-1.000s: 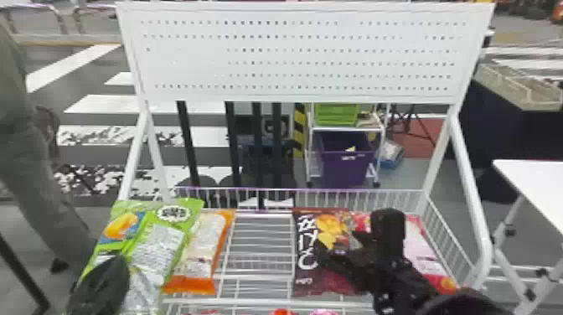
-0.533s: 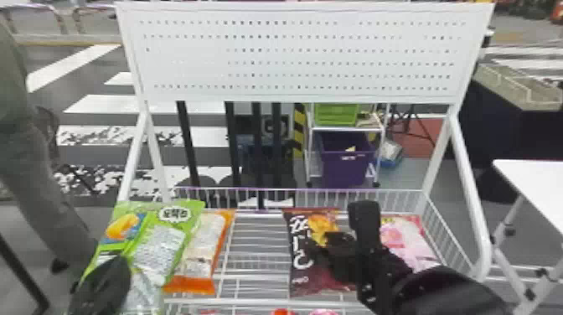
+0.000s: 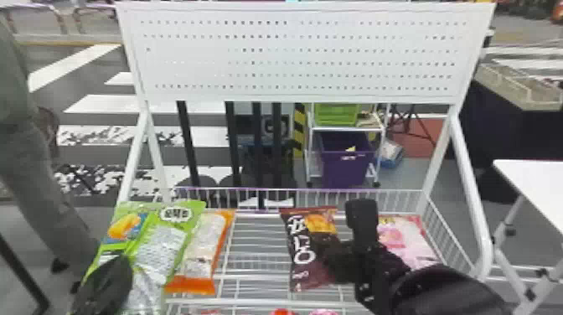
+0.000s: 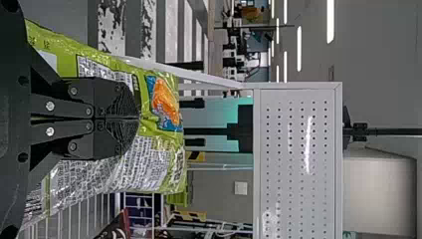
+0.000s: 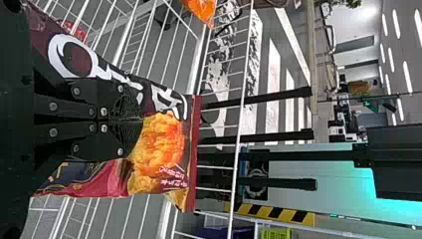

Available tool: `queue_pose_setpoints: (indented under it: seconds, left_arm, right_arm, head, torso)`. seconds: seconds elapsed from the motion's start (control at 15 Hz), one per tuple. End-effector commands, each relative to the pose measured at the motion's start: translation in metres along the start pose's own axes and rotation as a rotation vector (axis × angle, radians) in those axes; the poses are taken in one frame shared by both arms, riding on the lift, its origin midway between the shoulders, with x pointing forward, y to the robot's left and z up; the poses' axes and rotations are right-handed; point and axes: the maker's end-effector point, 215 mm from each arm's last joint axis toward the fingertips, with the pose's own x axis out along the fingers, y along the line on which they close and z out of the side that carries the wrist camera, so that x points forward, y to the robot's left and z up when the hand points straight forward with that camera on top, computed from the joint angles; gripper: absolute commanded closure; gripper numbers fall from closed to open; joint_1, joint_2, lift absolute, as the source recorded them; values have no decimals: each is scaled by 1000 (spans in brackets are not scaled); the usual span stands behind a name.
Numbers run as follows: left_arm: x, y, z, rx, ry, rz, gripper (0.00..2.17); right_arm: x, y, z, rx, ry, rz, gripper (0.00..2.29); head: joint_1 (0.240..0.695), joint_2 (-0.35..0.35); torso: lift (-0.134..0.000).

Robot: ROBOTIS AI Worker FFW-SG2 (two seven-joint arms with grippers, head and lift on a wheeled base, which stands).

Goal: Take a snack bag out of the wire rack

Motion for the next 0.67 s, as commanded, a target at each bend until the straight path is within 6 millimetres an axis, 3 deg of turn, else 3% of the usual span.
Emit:
queue_pose_setpoints:
  seconds: [0.0, 0.2, 0.33, 0.6]
  left_arm:
    - [0, 0, -1, 0, 1, 0, 1794]
    - [0, 0, 0, -1, 0, 1, 1794]
    - [0, 0, 0, -1, 0, 1, 1794]
    - [2, -4, -1, -4, -1, -7, 1794]
  right_arm:
    - [-6, -1, 8, -9, -22, -5, 2246]
    - [-36, -1, 32, -18, -96, -22, 2246]
    - [-74, -6, 41, -27, -149, -42, 2246]
    - [-149, -28, 37, -13, -231, -105, 2246]
  head:
    - [499, 0]
    - [499, 0]
    - [499, 0]
    - [499, 0]
  torso:
    - [0]
    - [0]
    - [0]
    - [0]
